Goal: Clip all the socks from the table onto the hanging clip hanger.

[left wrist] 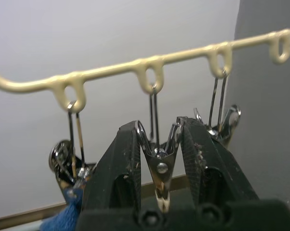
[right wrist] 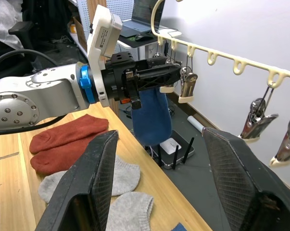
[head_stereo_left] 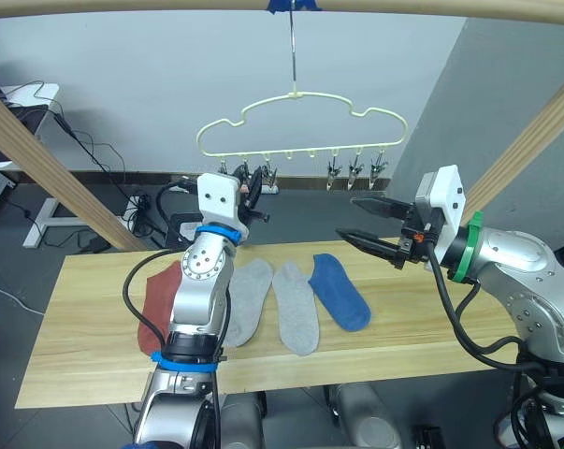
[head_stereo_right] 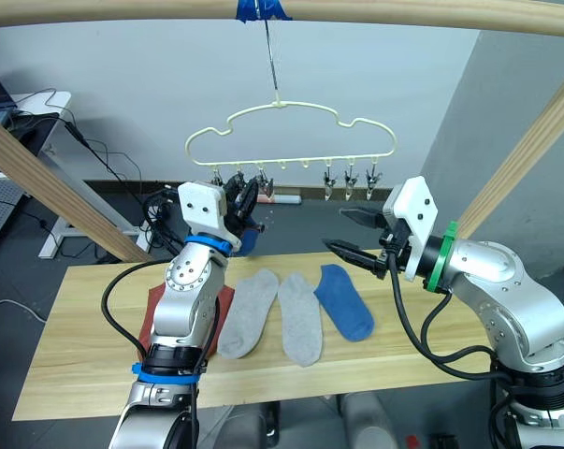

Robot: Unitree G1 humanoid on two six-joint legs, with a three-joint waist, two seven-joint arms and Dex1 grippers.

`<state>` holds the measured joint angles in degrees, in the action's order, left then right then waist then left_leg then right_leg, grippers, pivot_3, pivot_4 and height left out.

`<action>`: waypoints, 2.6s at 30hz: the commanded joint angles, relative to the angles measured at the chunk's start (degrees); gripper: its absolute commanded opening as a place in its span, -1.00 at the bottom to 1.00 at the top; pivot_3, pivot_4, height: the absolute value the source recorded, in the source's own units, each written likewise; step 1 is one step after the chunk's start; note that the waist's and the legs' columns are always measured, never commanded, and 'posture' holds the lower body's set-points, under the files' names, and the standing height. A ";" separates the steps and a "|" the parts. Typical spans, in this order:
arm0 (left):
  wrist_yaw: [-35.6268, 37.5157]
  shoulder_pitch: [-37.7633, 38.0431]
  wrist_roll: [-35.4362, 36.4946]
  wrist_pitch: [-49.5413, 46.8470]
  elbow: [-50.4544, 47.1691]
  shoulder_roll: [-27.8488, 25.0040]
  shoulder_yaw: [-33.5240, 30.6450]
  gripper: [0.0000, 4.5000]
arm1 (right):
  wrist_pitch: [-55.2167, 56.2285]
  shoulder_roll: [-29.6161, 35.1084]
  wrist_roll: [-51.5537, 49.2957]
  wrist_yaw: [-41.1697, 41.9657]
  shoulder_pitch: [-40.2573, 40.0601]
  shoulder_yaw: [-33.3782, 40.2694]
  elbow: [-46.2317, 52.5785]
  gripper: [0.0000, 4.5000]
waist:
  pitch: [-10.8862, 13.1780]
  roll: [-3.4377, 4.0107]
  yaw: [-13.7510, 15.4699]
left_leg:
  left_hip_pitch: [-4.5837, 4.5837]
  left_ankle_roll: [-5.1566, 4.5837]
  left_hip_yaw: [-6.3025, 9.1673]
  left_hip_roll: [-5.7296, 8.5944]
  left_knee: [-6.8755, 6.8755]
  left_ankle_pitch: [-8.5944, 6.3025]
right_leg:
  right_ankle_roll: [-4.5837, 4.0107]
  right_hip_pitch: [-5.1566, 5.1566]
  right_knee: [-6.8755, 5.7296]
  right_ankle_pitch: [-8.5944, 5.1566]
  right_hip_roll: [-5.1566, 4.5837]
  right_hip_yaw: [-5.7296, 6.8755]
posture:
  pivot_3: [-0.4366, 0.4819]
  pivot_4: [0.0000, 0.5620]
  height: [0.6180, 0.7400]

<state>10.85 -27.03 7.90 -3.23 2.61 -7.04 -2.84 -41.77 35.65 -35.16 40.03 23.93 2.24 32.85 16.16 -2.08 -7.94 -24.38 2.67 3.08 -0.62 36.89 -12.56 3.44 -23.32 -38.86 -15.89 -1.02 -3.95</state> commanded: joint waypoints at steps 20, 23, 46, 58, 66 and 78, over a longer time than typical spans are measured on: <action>2.13 0.57 0.48 2.75 -2.80 -1.12 -0.56 -0.89 | 1.77 2.11 1.68 0.55 -1.67 -1.02 1.61 0.31 | 0.00 0.00 0.00 | 0.00 0.00 0.00 0.00 0.00 0.00 | 0.01 0.00 0.00 0.00 0.00 0.00 | -0.57 0.00 1.00; 3.14 0.90 0.66 2.46 -3.53 -1.61 -0.38 -0.89 | 2.62 3.16 5.87 -0.94 -3.73 -3.73 0.58 0.31 | 0.00 0.00 0.01 | 0.00 0.00 0.01 0.00 -0.01 0.00 | 0.01 0.00 0.00 -0.01 0.00 0.01 | -0.55 0.01 1.00; 9.53 -0.05 7.65 -8.06 -9.48 -4.96 -1.04 -0.89 | 24.32 -23.92 32.28 -18.99 -2.15 -18.62 -46.99 1.00 | 0.27 0.07 0.04 | 0.01 0.00 0.02 -0.09 -0.06 0.00 | -0.22 -0.02 -0.01 0.13 -0.04 -0.01 | -0.45 0.08 1.00; 11.93 -0.86 12.88 -15.93 -13.59 -6.72 -1.88 -0.89 | 26.28 -28.89 32.28 -19.07 1.74 -14.77 -61.90 -0.24 | 0.46 0.13 0.21 | 0.02 0.00 0.07 -0.10 -0.04 0.00 | -0.24 -0.01 -0.05 0.14 -0.02 0.01 | -0.39 0.10 1.00; 13.24 -2.10 16.69 -20.77 -14.97 -8.77 -3.23 -0.89 | 24.77 -29.50 30.23 -16.58 -0.23 -12.23 -57.27 -1.00 | 0.47 0.15 0.27 | 0.03 0.00 0.07 -0.11 -0.02 0.00 | -0.22 0.00 -0.07 0.14 -0.04 0.00 | -0.40 0.10 1.00; 12.74 -2.62 22.03 -26.09 -17.28 -9.49 -4.76 -0.89 | 26.64 -24.93 33.61 -9.35 -3.71 -18.07 -35.78 -1.00 | 0.67 0.20 0.19 | 0.02 0.01 0.07 -0.10 -0.06 0.00 | -0.17 -0.02 -0.04 0.11 -0.04 0.00 | -0.41 0.07 1.00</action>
<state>23.21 -28.23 27.82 -29.06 -10.91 -16.62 -6.90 -17.80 10.37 -3.40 29.57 19.56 -13.72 -8.48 16.83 -1.88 -7.75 -24.36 2.68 3.13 -0.72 36.83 -12.56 3.31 -23.35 -38.90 -15.81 -1.06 -3.96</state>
